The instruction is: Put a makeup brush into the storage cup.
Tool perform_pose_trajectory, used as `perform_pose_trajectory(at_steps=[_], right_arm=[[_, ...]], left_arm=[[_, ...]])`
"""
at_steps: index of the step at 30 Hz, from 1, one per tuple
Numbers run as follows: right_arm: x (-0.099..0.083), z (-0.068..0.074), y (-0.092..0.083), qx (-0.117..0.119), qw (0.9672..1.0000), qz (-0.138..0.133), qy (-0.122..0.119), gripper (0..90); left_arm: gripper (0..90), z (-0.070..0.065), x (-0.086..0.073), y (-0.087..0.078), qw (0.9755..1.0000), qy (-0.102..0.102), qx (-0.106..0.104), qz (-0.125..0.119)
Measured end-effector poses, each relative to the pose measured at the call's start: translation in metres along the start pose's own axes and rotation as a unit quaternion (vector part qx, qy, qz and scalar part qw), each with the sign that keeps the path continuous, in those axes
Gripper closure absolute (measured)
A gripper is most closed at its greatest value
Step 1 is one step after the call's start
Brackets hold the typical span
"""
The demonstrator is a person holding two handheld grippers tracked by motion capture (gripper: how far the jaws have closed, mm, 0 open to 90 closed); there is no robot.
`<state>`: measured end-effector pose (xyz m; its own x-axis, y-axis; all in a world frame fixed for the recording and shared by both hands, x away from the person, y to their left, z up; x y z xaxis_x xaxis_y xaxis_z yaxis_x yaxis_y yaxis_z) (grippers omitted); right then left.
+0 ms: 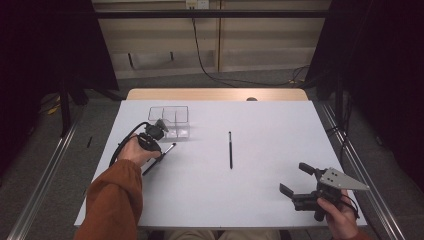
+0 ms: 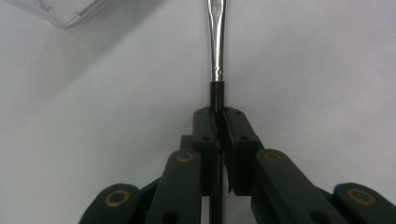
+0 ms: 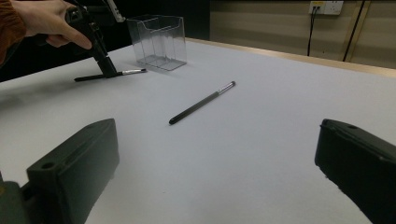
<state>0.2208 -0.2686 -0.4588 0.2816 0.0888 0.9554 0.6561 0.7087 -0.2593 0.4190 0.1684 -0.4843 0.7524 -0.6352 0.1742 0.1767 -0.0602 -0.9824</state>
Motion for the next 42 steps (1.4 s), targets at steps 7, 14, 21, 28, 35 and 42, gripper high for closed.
perform_pose_trajectory(at_steps=[7, 14, 21, 28, 35, 42], right_arm=[[0.000, 0.000, 0.001, -0.002, 1.0000, -0.001, -0.001, 0.0], [0.000, 0.000, 0.001, 0.000, 1.0000, 0.000, -0.003, 0.0], [0.000, 0.000, 0.002, 0.001, 1.0000, -0.001, -0.003, 0.0], [0.000, 0.001, 0.002, 0.001, 1.0000, -0.001, -0.001, 0.0], [0.000, 0.000, 0.002, 0.000, 1.0000, -0.001, -0.003, 0.0], [0.000, 0.000, 0.002, -0.001, 1.0000, -0.001, -0.002, 0.0]], left_arm=[[84.3, 0.000, -0.002, -0.001, 1.0000, -0.005, -0.003, -0.007], [84.3, 0.002, -0.007, -0.003, 0.9996, -0.018, -0.013, -0.019], [84.3, 0.007, -0.011, -0.012, 0.9988, -0.018, -0.019, -0.042], [84.3, 0.006, -0.014, -0.019, 0.9975, -0.015, -0.025, -0.064], [84.4, 0.006, -0.019, -0.022, 0.9973, -0.009, -0.027, -0.068], [84.4, 0.006, -0.023, -0.027, 0.9955, -0.018, -0.026, -0.089]])
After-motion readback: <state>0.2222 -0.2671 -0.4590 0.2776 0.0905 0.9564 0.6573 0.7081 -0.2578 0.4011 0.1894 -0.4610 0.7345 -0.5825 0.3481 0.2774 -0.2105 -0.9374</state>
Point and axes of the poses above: each handheld gripper's, and its own axes: y roughly forward along the jaws, x roughly out of its top, z roughly to its left, the point moved 4 cm from there along y, roughly forward along the jaws, and after that the axes turned 9 degrees about x, right-handed, at the moved point
